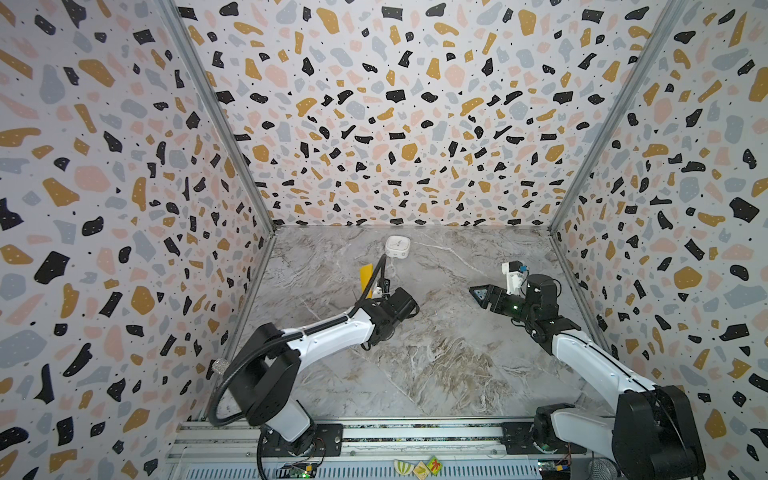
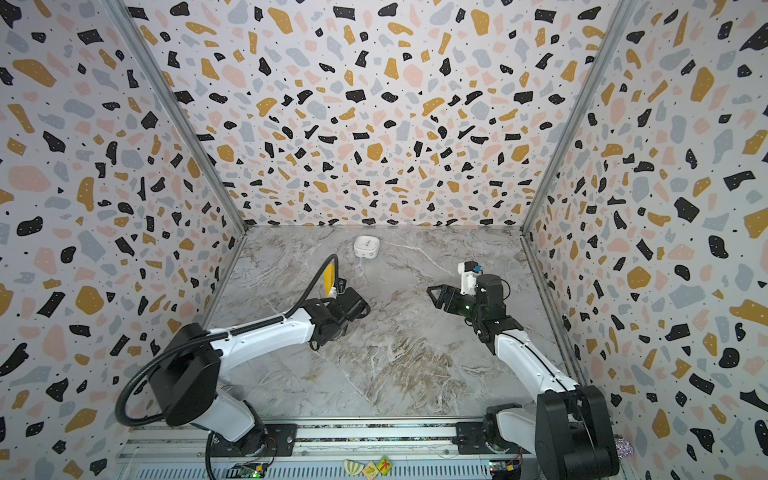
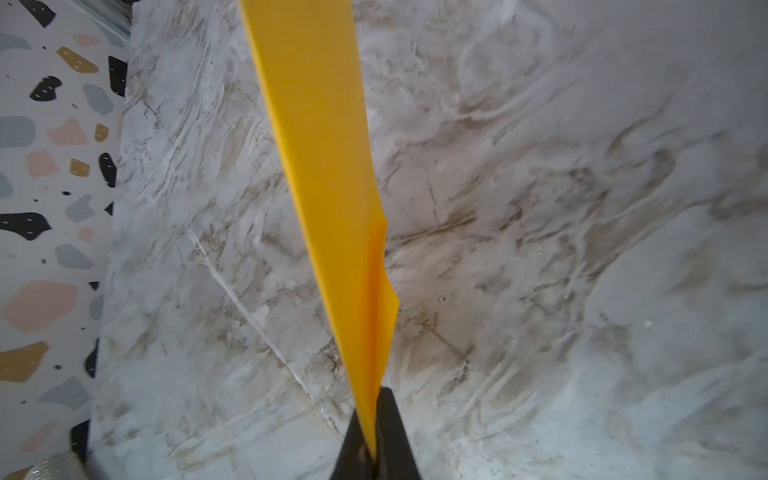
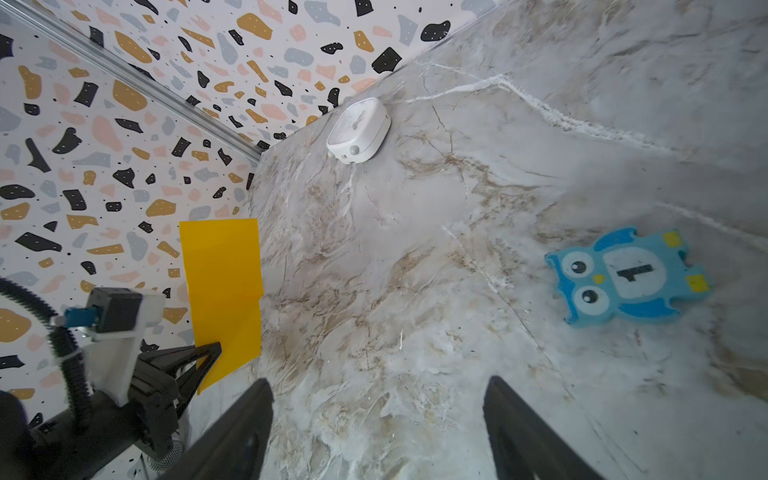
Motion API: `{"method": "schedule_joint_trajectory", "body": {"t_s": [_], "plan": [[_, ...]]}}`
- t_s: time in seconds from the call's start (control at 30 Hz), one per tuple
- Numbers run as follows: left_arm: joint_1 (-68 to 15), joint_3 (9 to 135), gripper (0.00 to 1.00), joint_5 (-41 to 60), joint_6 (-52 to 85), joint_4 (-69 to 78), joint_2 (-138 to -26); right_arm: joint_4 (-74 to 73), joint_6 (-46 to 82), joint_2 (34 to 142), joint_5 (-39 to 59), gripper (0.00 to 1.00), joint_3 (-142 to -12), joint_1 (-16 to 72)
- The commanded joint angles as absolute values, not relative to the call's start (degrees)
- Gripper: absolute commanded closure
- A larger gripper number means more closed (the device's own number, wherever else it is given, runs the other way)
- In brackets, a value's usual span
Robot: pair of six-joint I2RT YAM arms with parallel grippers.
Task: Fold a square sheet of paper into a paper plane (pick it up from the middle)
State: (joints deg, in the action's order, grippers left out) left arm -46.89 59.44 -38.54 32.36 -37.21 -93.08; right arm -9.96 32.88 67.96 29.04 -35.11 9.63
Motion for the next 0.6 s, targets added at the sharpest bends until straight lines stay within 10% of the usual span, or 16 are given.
{"method": "schedule_joint_trajectory", "body": {"t_s": [0.0,0.57], "plan": [[-48.96,62.36,0.95,-41.35,33.1,-39.5,-98.38,-7.25,30.56,68.63,26.33,0.19,-37.0,9.11],[-43.91,55.74,0.27,-11.48,28.47,-21.86,-85.09,-7.83,32.62,74.36,22.25,0.21,-37.27,20.54]]}}
